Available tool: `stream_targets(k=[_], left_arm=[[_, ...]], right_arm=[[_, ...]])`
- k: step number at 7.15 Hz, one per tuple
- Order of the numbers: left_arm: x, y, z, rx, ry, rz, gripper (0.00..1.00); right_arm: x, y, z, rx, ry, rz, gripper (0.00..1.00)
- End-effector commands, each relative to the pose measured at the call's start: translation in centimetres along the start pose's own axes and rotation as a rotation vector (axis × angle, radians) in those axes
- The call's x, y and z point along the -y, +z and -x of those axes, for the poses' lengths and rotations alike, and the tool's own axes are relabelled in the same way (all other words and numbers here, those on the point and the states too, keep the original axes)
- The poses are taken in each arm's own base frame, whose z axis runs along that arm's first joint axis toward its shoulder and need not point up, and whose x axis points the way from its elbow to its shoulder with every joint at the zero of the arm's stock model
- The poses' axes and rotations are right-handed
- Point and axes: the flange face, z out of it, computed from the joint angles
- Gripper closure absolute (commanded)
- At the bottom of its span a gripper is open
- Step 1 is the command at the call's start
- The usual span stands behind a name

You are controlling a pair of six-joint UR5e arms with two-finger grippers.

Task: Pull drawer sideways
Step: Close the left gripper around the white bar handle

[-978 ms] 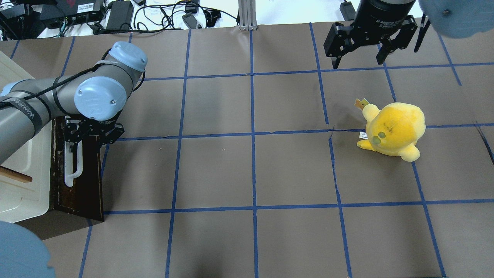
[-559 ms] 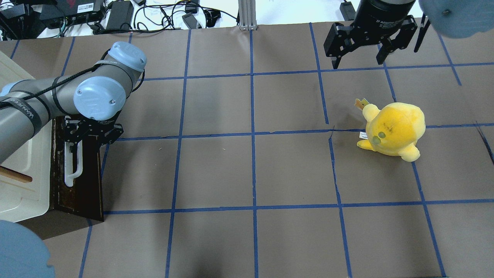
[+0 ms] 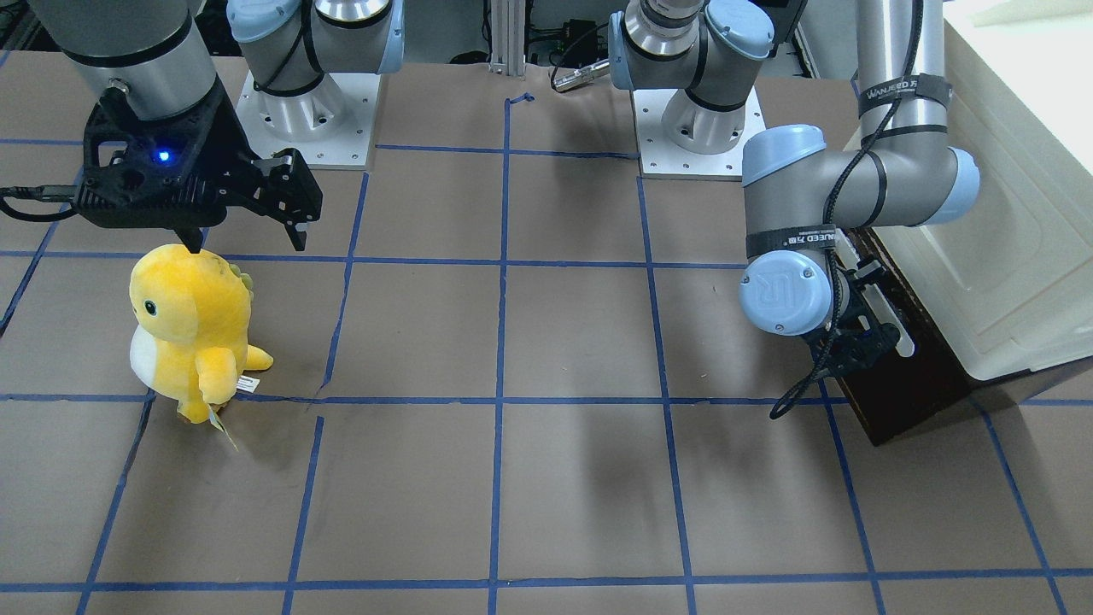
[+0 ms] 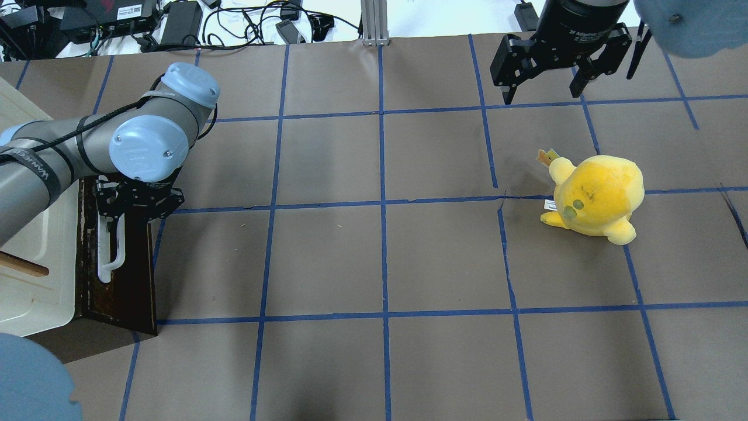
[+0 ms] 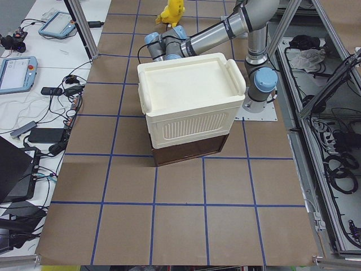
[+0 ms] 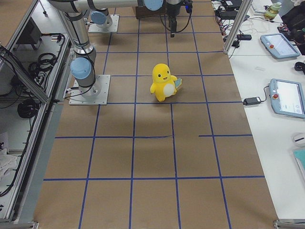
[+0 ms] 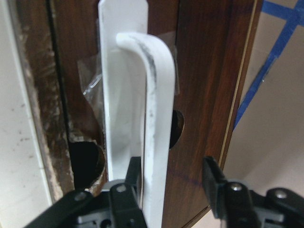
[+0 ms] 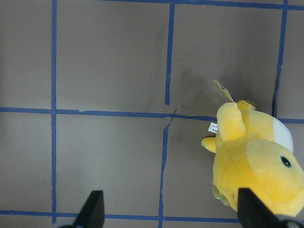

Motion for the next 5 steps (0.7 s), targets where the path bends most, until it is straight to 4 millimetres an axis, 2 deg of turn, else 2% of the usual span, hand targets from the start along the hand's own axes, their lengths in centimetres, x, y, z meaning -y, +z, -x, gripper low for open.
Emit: stream_targets(k=[1, 3, 5], left_arm=[[-0.09, -0.15, 0.28, 0.001, 0.002, -0.003, 0.53], [-0.17, -0.18, 0.35, 0.002, 0.006, 0.002, 0.55], [-0.36, -0.29, 0.58, 0.004, 0.007, 0.005, 0.74]], right_arm=[[0.0, 0.0, 0.0, 0.0, 0.0, 0.0, 0.0], [0.0, 0.0, -0.01, -0.001, 0.0, 0.0, 0.0], [0.0, 0.0, -0.01, -0.001, 0.0, 0.0, 0.0]])
